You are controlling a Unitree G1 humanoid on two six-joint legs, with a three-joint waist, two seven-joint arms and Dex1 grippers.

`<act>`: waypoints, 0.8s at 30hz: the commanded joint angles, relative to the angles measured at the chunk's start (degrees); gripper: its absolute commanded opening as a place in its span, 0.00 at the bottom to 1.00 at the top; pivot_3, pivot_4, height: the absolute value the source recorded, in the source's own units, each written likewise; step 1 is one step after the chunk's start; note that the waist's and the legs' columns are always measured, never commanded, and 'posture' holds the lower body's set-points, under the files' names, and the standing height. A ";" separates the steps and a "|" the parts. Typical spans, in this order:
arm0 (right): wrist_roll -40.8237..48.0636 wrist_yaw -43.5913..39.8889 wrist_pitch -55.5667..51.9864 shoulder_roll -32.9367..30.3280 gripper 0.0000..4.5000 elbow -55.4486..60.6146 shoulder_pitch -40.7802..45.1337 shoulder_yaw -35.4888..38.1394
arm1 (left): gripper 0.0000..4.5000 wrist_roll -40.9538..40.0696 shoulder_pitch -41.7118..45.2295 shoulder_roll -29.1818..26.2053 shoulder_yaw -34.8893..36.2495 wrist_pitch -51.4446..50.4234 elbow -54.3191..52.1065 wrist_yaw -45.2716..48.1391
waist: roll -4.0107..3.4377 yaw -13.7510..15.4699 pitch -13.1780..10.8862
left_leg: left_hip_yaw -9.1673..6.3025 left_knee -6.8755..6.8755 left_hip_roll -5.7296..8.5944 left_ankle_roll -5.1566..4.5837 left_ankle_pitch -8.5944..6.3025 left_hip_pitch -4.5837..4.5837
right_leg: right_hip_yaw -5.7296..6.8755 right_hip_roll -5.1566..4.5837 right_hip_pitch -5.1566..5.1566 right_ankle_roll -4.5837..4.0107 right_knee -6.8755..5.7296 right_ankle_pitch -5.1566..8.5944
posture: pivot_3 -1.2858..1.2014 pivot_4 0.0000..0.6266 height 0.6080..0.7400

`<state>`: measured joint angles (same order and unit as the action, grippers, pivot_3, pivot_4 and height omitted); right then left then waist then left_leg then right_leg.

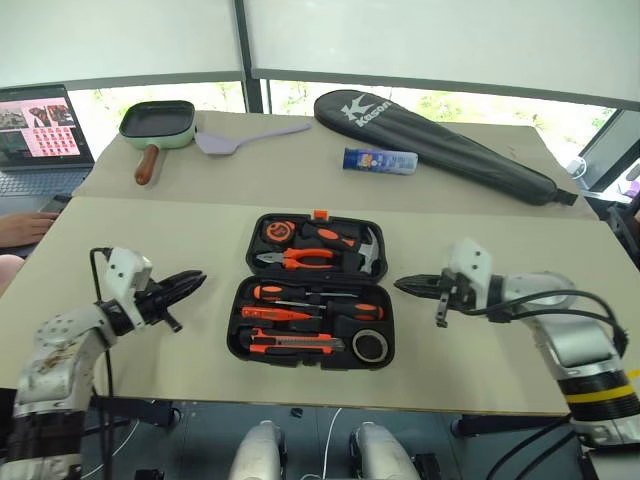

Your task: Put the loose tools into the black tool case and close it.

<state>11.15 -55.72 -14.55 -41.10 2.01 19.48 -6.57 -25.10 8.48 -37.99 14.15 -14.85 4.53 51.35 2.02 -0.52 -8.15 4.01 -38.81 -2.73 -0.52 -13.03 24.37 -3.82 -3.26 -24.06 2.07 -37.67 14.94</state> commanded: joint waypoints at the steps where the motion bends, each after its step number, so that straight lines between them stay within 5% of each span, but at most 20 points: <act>1: -5.80 5.58 4.35 3.14 0.00 -1.55 0.75 -2.28 | 0.01 3.43 2.77 2.12 -4.67 -0.47 -1.11 -2.82 | 0.00 -0.04 0.00 | 0.01 0.00 0.00 0.00 0.00 -0.01 | -0.01 0.00 0.00 0.00 -0.01 0.00 | 0.52 0.24 1.00; 10: -7.82 8.87 5.55 8.11 0.00 -3.94 0.54 -3.04 | 0.01 10.94 10.77 5.75 -16.46 0.20 6.31 -0.36 | 0.00 0.38 0.00 | -0.02 -0.04 0.05 0.02 0.01 -0.04 | -0.01 0.03 0.06 0.00 -0.06 0.00 | 0.52 0.24 1.00; 20: -3.97 4.25 3.85 4.02 0.00 4.40 -8.54 0.67 | 0.01 9.49 6.98 9.04 -15.73 -1.66 0.55 -0.71 | -0.01 1.40 0.01 | -0.02 -0.03 0.12 0.00 0.00 0.02 | -0.01 -0.06 0.10 0.06 0.05 0.00 | 0.52 0.24 1.00; 24: -2.22 5.48 5.44 3.34 0.00 2.74 -10.60 5.37 | 0.22 6.50 4.71 8.17 -11.60 -3.56 -1.45 -0.77 | -0.01 1.06 0.01 | -0.03 -0.04 0.09 0.00 0.00 -0.08 | -0.01 -0.03 0.16 0.06 0.02 0.00 | 0.52 0.24 1.00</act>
<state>6.07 -50.00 -10.16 -37.57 3.41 9.17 -4.29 -16.01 14.09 -29.65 1.09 -16.80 5.61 50.00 2.02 0.54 -8.15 3.97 -38.85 -2.66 -0.52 -13.03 24.30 -3.83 -3.29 -23.90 2.13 -37.65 14.94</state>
